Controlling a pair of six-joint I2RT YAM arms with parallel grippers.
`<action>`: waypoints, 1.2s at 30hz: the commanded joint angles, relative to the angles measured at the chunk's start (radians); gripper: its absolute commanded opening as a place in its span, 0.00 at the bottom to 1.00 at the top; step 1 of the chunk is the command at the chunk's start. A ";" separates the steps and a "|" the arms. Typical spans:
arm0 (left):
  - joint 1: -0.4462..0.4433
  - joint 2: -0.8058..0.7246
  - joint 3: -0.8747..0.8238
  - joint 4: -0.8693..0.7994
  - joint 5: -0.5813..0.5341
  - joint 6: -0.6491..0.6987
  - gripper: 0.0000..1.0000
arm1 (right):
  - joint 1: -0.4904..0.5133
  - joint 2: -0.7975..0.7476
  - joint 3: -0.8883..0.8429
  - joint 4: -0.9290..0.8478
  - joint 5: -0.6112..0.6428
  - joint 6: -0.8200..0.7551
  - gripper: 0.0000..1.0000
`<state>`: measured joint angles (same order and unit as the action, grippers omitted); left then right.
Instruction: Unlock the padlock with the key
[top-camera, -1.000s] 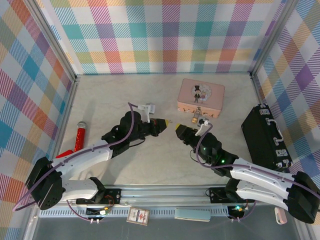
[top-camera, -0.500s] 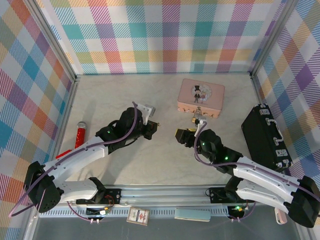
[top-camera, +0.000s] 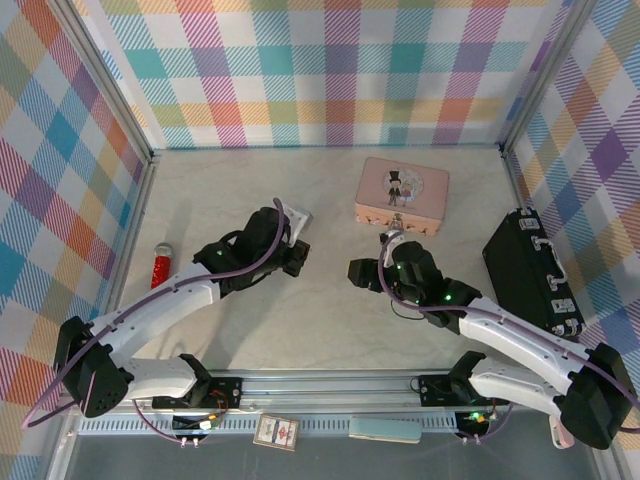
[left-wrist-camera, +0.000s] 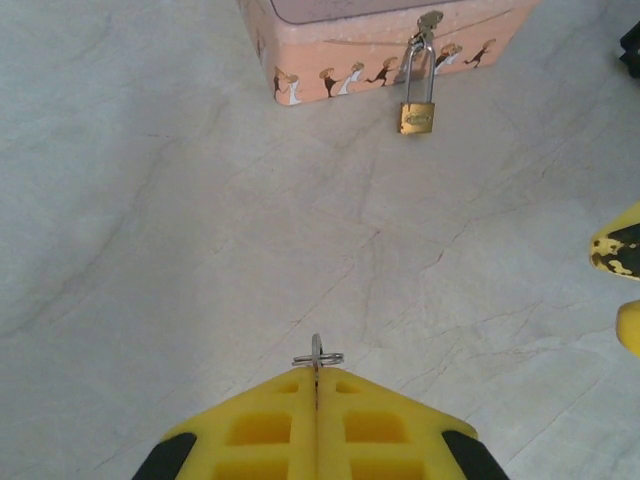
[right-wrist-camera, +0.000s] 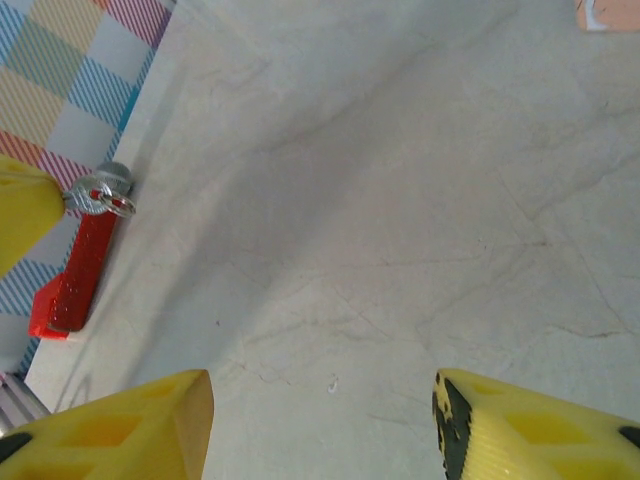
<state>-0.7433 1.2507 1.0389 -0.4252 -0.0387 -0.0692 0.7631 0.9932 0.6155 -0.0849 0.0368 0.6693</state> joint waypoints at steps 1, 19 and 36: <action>0.009 0.013 0.035 -0.048 0.003 0.028 0.00 | -0.025 -0.010 0.028 -0.016 -0.076 -0.038 0.60; -0.037 0.080 0.087 0.009 0.284 0.089 0.00 | -0.314 -0.025 -0.079 0.190 -0.564 -0.086 0.59; -0.051 0.055 0.092 0.059 0.581 0.134 0.00 | -0.331 -0.084 -0.252 0.620 -0.834 -0.089 0.50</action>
<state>-0.7841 1.3338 1.1084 -0.4053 0.4763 0.0502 0.4347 0.9340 0.3737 0.3969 -0.7132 0.6003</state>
